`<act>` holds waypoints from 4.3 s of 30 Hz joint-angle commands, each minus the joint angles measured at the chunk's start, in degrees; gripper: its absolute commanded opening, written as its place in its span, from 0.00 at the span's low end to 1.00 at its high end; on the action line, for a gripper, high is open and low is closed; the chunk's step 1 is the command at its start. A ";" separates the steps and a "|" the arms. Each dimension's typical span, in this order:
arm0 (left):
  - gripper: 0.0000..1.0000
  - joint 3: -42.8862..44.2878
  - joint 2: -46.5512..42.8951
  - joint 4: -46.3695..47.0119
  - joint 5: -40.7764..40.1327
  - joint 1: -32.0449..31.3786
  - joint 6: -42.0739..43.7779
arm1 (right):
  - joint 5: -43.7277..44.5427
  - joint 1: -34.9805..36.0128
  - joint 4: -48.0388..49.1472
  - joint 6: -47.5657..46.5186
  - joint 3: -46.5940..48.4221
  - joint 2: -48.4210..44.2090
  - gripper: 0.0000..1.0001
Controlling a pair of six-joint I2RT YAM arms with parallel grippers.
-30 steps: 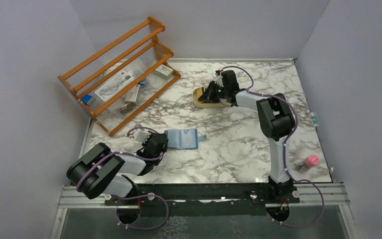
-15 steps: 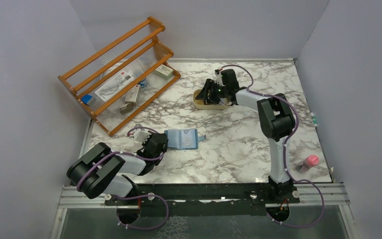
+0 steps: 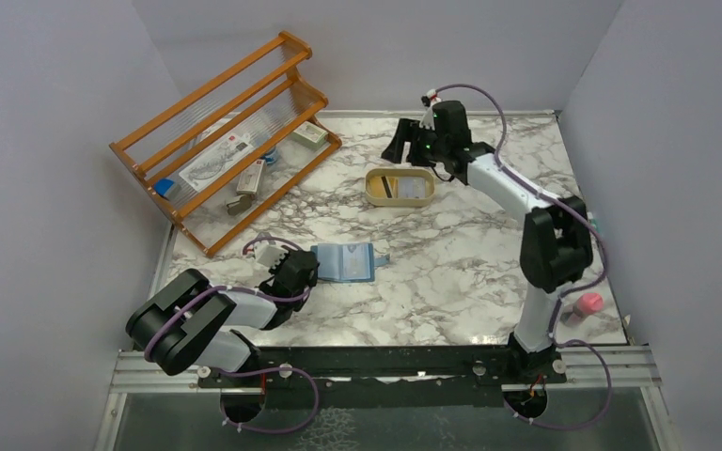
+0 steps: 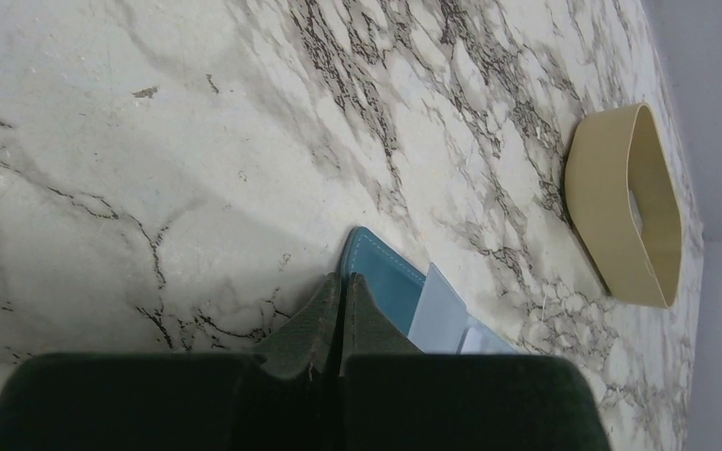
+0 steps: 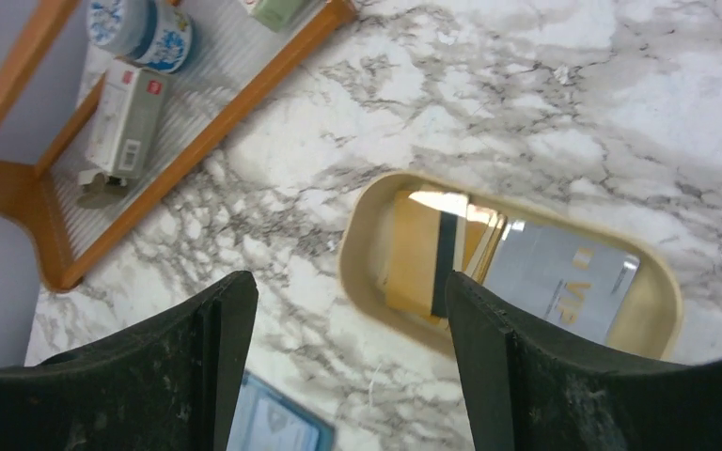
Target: Take the credit cards out of the card holder
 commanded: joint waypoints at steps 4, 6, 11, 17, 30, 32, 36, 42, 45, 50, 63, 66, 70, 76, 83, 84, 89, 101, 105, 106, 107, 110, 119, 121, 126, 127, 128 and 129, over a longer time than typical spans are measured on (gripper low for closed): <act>0.00 0.05 1.97 -8.98 -0.70 -0.66 1.84 | -2.35 12.61 6.15 4.63 -19.92 -10.27 0.79; 0.00 0.17 1.96 -9.14 -0.60 -0.65 1.82 | -6.36 14.19 10.75 8.28 -25.82 -10.22 0.79; 0.00 -0.09 1.73 -9.45 -0.54 -0.66 1.55 | -8.55 16.67 17.52 11.82 -34.59 -10.48 0.78; 0.00 0.44 2.62 -9.45 0.05 -0.74 1.12 | -9.48 18.17 20.27 13.18 -36.33 -7.78 0.78; 0.00 0.60 2.69 -9.67 0.19 -0.75 1.09 | -4.57 21.11 19.47 11.32 -36.24 -16.14 0.78; 0.00 0.53 2.66 -9.63 0.18 -0.75 1.01 | -4.72 21.85 19.77 11.77 -36.14 -15.51 0.78; 0.00 0.20 2.20 -9.64 0.14 -0.75 0.98 | -4.58 23.27 21.39 13.05 -37.30 -13.98 0.78; 0.00 -0.12 1.77 -9.79 -0.02 -0.74 0.98 | 6.91 23.84 21.62 13.35 -41.65 -19.96 0.78; 0.00 0.12 2.02 -9.76 0.15 -0.75 0.98 | 14.49 23.88 18.90 12.55 -42.68 -24.64 0.78; 0.00 0.50 2.64 -9.80 0.46 -0.75 0.85 | 12.72 23.84 19.82 11.05 -42.97 -26.71 0.79; 0.00 0.33 2.05 -9.89 0.32 -0.70 0.94 | -0.11 24.97 24.52 14.53 -40.80 -13.62 0.79; 0.00 0.52 2.25 -9.89 0.40 -0.74 0.98 | -0.36 24.94 24.58 14.49 -40.60 -13.14 0.79; 0.00 0.53 2.40 -9.83 0.46 -0.70 0.94 | -1.47 25.01 25.33 15.03 -40.27 -12.51 0.79; 0.00 0.53 2.30 -9.89 0.31 -0.75 0.98 | -1.93 25.97 25.02 15.07 -38.13 -12.69 0.79; 0.00 0.53 2.40 -9.89 0.39 -0.74 0.99 | -1.56 27.13 23.13 14.49 -35.41 -12.68 0.79; 0.00 0.53 2.39 -9.89 0.39 -0.75 0.98 | -1.62 27.25 23.02 14.49 -35.17 -12.29 0.79; 0.00 0.14 1.96 -9.89 0.30 -0.73 0.90 | -2.03 27.53 22.85 14.66 -34.83 -11.08 0.79; 0.00 -0.68 0.82 -9.97 -0.04 -0.70 0.81 | 2.45 27.52 16.65 12.54 -37.58 -13.17 0.79; 0.00 -0.70 0.72 -9.96 0.04 -0.73 0.81 | 6.96 27.53 11.74 9.99 -36.59 -15.98 0.79; 0.00 -0.66 0.73 -9.98 0.17 -0.74 0.81 | 8.18 27.53 10.90 9.40 -36.10 -17.04 0.79; 0.00 -0.62 0.80 -9.98 0.20 -0.69 0.81 | 9.06 27.53 10.75 8.92 -35.62 -18.22 0.79; 0.00 -0.57 1.04 -9.89 0.37 -0.70 0.74 | 8.53 27.53 12.55 8.26 -34.72 -21.56 0.80; 0.00 0.01 2.29 -9.87 1.01 -0.75 0.96 | -10.06 27.52 37.95 19.33 -37.09 -10.38 0.82; 0.00 -0.15 2.22 -9.99 1.02 -0.70 1.20 | -11.85 27.49 42.84 22.90 -38.29 -7.37 0.82; 0.00 0.03 2.58 -9.90 1.26 -0.75 1.76 | -10.36 27.53 45.02 24.30 -38.79 -5.34 0.82; 0.00 0.15 2.82 -9.94 1.27 -0.70 1.77 | -9.71 27.53 44.87 24.11 -38.77 -5.34 0.82; 0.00 0.29 3.10 -9.89 1.35 -0.74 1.78 | -9.13 27.51 44.38 23.81 -38.65 -5.39 0.82; 0.00 0.39 3.40 -9.89 1.36 -0.74 1.78 | -8.52 27.53 43.76 23.40 -38.38 -5.38 0.82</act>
